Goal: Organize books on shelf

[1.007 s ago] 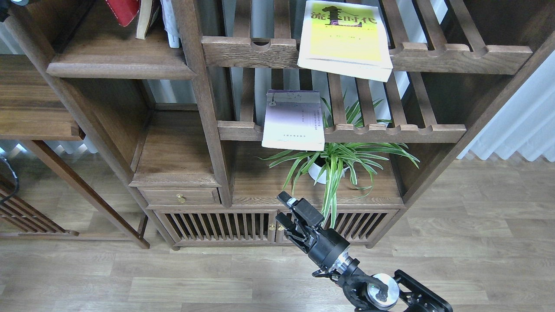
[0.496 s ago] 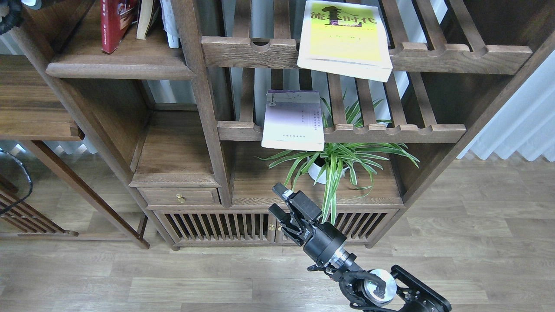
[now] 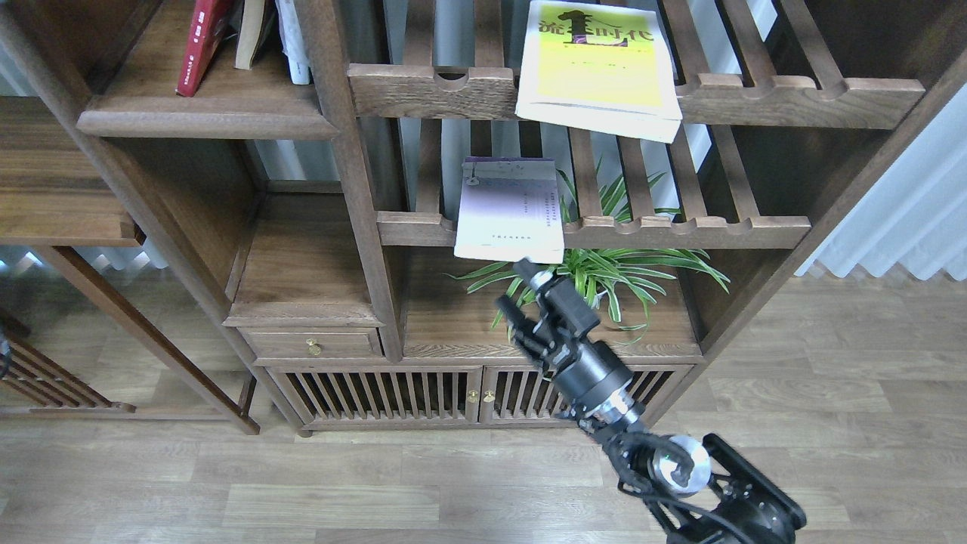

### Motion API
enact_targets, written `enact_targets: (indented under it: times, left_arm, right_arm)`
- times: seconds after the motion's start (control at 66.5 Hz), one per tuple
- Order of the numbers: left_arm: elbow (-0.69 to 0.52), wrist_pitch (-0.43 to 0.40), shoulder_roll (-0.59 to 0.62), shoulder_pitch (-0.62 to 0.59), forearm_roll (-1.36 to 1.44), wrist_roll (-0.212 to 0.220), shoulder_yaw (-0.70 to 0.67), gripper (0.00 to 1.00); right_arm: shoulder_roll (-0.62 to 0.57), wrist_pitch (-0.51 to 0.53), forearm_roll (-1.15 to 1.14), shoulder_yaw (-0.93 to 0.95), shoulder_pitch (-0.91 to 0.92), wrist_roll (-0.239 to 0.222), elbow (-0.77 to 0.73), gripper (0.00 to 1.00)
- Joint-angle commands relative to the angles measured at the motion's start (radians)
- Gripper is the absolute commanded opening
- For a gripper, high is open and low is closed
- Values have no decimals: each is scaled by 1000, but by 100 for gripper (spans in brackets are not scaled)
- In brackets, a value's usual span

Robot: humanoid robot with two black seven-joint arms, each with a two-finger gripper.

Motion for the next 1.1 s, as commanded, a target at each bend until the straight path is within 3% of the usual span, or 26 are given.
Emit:
enact_targets:
  times: [0.0, 0.045, 0.135, 0.301, 0.571, 0.691, 1.082]
  left_arm:
    - [-224, 61, 37, 218, -115, 0, -83, 100]
    - [-264, 49, 46, 281, -147, 0, -103, 100]
    - [-259, -53, 72, 356, -159, 0, -136, 100]
    - [-258, -53, 106, 531, -193, 0, -140, 100]
    - [-246, -53, 83, 793, -192, 0, -117, 100]
    - [-224, -53, 74, 819, -187, 0, -122, 100]
    - [-198, -53, 72, 850, -179, 0, -119, 100]
  right_arm:
    - [3, -38, -1, 2, 9, 2, 40, 98]
    - [3, -40, -3, 2, 15, 2, 44, 98]
    - [3, -40, -4, 8, 32, 6, 47, 98]
    - [-5, -46, -3, 57, 62, 12, 63, 98]
    - [1, -149, -4, 97, 150, 17, 76, 98]
    - [-2, -182, -3, 120, 211, 46, 39, 98]
    - [-9, -189, -3, 217, 295, 45, -81, 98]
